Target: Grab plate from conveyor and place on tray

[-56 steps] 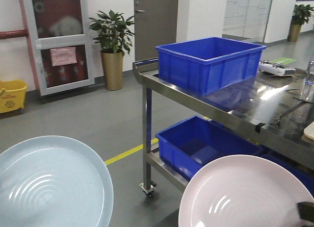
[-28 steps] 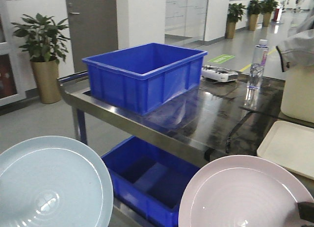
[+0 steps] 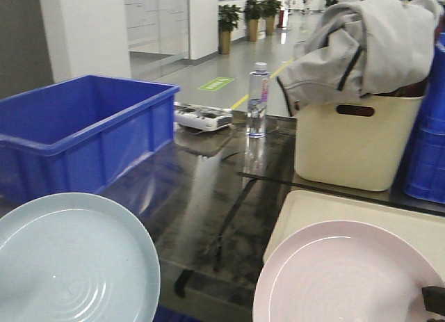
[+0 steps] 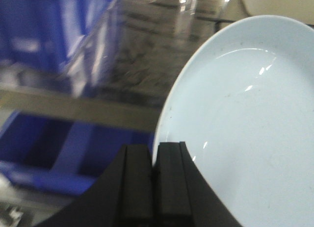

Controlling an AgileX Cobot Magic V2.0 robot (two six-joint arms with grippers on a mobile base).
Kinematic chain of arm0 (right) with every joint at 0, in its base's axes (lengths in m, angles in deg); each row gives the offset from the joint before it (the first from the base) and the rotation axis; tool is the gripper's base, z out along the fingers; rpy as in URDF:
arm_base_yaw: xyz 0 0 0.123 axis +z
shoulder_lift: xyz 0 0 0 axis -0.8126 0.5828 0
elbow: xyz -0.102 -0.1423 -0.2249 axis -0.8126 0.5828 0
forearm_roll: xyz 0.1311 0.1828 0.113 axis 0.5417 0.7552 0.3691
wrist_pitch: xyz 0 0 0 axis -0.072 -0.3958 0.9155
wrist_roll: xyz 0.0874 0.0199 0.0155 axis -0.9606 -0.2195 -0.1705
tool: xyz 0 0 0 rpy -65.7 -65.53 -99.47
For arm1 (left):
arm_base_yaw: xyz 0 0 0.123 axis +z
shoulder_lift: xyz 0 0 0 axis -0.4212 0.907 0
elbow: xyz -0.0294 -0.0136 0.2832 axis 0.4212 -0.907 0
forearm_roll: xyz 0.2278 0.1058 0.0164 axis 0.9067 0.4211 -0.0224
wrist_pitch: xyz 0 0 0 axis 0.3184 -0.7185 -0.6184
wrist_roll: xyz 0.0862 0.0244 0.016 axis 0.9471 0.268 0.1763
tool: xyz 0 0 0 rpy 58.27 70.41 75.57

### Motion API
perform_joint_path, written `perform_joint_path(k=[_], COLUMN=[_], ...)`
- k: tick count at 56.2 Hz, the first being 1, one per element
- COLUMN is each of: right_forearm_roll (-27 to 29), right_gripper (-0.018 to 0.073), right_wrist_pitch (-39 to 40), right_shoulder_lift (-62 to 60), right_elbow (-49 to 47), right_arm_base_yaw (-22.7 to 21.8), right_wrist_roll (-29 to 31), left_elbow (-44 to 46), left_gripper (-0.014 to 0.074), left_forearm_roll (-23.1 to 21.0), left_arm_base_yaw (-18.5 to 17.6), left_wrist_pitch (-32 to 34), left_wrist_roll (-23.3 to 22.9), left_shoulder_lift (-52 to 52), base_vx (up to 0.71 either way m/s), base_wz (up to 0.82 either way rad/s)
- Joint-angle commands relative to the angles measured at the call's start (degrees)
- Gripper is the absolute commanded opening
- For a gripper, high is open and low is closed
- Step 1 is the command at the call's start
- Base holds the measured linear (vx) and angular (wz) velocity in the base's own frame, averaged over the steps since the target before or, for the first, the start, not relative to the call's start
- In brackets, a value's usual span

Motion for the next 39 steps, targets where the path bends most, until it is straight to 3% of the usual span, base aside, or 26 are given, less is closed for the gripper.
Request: perform_joint_path(k=[1,25,39], right_forearm_roll=[0.0,0.0,0.0], right_gripper=[-0.0009,-0.0009,-0.0009], right_wrist_pitch=[4.2,4.2,4.2], right_shoulder_lift=[-0.3,-0.3,-0.3], right_elbow=[-1.7,-1.7,-1.7], right_arm_base_yaw=[0.0,0.0,0.0], right_wrist_roll=[0.4,0.4,0.4], left_elbow=[1.7,1.7,1.7], left_gripper=[0.0003,0.0003,0.0003], left_forearm_roll=[-0.9,-0.9,-0.9], left_arm_base_yaw=[-0.3,-0.3,-0.3], left_wrist_pitch=[4.8,4.8,4.8], left_wrist_roll=[-0.4,-0.4,-0.4], left_shoulder_lift=[-0.2,-0.2,-0.2], base_vx=[0.34,0.28,0.18], base_wz=[-0.67,-0.67,-0.34])
